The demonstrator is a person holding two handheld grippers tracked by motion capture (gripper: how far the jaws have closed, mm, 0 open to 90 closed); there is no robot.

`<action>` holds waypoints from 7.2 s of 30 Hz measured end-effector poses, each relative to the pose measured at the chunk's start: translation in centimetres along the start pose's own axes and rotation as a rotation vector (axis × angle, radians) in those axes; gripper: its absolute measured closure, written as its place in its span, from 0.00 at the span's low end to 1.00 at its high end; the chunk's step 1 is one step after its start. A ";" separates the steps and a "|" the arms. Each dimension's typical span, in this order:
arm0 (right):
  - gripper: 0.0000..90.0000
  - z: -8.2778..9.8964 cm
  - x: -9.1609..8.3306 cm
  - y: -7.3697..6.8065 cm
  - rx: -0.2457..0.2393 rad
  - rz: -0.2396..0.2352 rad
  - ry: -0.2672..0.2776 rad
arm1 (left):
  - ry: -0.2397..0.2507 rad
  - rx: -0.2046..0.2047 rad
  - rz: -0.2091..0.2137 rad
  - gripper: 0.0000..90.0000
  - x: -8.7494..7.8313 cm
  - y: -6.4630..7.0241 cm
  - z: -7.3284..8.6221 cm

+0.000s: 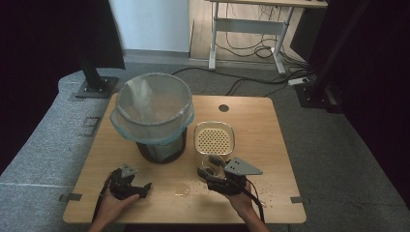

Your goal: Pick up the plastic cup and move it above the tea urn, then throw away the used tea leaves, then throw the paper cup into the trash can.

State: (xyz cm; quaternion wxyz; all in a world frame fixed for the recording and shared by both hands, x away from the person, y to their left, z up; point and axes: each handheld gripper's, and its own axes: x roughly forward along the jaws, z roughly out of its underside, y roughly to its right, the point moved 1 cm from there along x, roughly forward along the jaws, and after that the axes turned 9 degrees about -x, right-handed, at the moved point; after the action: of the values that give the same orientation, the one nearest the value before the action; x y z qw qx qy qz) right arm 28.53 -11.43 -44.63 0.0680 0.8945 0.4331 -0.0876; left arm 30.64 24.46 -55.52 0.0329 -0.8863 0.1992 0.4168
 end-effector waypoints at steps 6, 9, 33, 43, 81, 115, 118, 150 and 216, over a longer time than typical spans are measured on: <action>0.44 -2.5 -1.0 0.6 -0.040 0.014 0.030 | -0.001 0.002 0.001 0.01 0.0 0.0 0.0; 0.44 -3.9 -1.2 1.3 -0.033 0.028 0.027 | 0.000 0.001 0.000 0.01 0.0 0.0 0.0; 0.45 -9.4 1.1 9.2 -0.028 0.095 -0.009 | 0.000 -0.001 0.001 0.01 0.0 0.0 0.0; 0.45 -9.3 3.2 11.4 -0.037 0.150 -0.047 | 0.000 0.001 0.001 0.00 0.0 0.0 0.0; 0.44 -9.1 5.5 13.2 -0.313 0.348 -0.260 | 0.000 0.001 0.002 0.00 0.0 0.0 0.0; 0.45 -4.3 8.9 9.2 -1.510 0.501 -0.681 | -0.002 0.000 0.002 0.00 0.0 0.0 0.0; 0.45 -4.2 9.1 9.2 -1.572 0.512 -0.691 | -0.002 0.000 0.002 0.00 0.0 0.0 0.0; 0.46 -3.5 10.0 8.4 -2.027 0.579 -0.770 | -0.004 0.003 0.003 0.00 0.0 0.0 0.0; 0.45 -18.0 7.6 9.4 -0.083 0.144 0.003 | -0.003 0.003 0.004 0.00 0.0 0.0 0.0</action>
State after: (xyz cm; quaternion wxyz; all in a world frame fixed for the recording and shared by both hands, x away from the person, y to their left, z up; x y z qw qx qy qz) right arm 42.33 -7.89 -28.31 0.1107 0.9198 0.3712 -0.0630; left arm 30.66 24.42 -55.53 0.0336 -0.8852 0.2015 0.4178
